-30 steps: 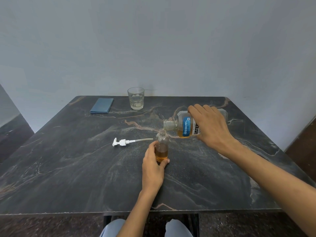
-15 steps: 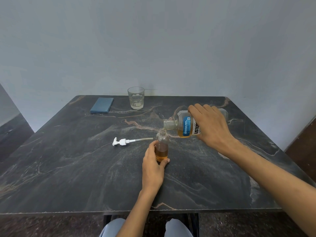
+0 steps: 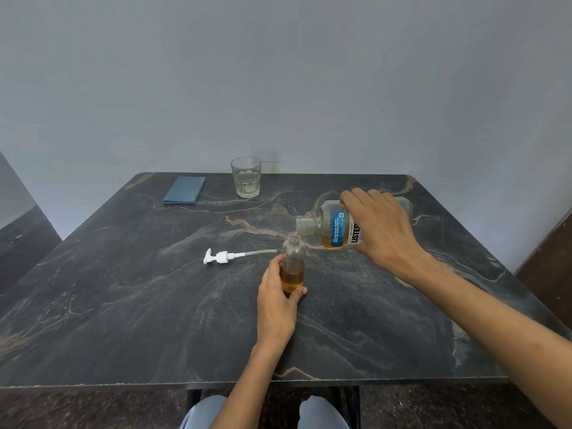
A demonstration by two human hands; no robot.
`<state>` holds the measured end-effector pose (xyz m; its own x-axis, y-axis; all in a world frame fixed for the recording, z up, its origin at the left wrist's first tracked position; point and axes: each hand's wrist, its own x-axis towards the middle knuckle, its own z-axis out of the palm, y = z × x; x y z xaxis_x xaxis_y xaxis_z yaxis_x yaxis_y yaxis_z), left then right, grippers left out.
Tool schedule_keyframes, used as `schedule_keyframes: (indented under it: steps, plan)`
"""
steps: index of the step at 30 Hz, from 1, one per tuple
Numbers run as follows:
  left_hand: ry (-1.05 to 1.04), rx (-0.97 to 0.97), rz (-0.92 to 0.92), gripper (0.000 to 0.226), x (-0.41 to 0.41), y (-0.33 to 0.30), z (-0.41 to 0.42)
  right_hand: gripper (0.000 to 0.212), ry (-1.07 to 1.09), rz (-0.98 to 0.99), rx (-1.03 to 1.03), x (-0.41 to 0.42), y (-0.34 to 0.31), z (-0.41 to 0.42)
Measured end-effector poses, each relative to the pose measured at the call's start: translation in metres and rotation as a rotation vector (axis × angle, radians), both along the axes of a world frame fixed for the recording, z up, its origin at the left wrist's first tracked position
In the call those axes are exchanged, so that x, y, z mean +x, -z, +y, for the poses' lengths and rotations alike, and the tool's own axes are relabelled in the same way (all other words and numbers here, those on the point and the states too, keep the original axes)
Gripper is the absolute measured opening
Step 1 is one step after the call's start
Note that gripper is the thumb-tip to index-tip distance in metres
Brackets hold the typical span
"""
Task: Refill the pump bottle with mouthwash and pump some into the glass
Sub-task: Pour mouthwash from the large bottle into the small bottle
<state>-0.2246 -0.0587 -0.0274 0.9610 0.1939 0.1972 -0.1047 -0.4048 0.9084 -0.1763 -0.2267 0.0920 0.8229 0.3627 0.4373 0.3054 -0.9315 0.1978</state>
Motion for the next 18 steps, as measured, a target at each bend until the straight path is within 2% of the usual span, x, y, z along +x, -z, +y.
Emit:
schedule_keyframes:
  steps: [18]
  plan:
    - [0.002, -0.006, 0.007, 0.066, 0.0002, -0.001, 0.0001, 0.063, 0.006, -0.005, -0.013, 0.0009, -0.0004, 0.0001]
